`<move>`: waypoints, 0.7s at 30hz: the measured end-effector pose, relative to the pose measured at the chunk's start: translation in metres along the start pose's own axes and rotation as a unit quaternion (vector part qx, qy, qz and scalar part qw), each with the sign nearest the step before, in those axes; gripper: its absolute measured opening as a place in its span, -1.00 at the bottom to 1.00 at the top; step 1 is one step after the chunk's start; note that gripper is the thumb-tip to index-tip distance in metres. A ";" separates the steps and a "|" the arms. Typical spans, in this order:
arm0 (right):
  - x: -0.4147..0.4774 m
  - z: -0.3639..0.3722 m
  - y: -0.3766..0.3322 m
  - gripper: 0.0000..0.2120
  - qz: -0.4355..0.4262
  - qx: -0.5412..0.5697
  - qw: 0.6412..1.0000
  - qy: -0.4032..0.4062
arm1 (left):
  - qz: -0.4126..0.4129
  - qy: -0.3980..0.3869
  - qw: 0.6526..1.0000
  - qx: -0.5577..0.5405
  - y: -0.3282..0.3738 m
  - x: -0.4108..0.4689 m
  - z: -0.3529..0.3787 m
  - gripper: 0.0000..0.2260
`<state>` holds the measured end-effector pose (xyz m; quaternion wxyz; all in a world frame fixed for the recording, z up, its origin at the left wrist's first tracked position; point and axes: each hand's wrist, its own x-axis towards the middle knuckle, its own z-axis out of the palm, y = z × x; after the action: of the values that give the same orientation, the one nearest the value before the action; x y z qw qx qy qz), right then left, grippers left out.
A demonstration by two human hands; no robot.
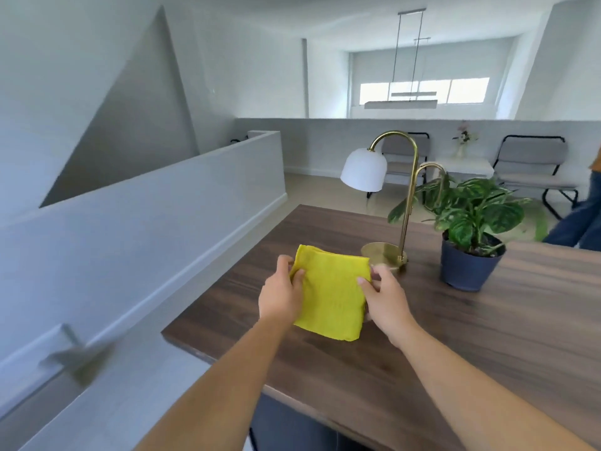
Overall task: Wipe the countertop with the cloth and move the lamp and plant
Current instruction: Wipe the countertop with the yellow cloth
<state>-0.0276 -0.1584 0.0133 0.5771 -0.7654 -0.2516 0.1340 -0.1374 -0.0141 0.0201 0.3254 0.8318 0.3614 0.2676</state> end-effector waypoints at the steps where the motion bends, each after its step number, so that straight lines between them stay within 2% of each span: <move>1: 0.000 0.017 -0.006 -0.96 0.004 0.009 1.000 -0.013 | -0.006 0.009 1.000 0.009 -0.013 0.004 -0.014 -0.80; 7: -0.009 0.112 -0.018 -0.90 0.044 0.053 0.992 -0.105 | -0.067 -0.001 0.992 0.104 -0.093 0.021 -0.073 -0.79; 14: -0.005 0.165 -0.007 -0.92 0.044 -0.028 0.986 -0.160 | -0.098 -0.037 0.974 0.199 -0.138 0.039 -0.093 -0.82; 16: -0.003 0.171 -0.006 -0.86 0.009 -0.075 0.988 -0.134 | -0.092 -0.028 0.967 0.237 -0.141 0.042 -0.093 -0.83; 18: -0.001 0.175 -0.004 -0.75 -0.075 -0.139 0.983 -0.096 | -0.050 -0.006 0.948 0.315 -0.142 0.043 -0.089 -0.77; 21: -0.003 0.179 -0.002 -0.61 -0.187 -0.283 0.934 -0.113 | 0.053 -0.032 0.939 0.338 -0.139 0.039 -0.071 -0.61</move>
<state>-0.1191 -0.0132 -0.0389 0.3191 -0.8156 -0.4815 0.0327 -0.2221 0.1139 -0.0285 0.0215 0.9188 0.3755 0.1199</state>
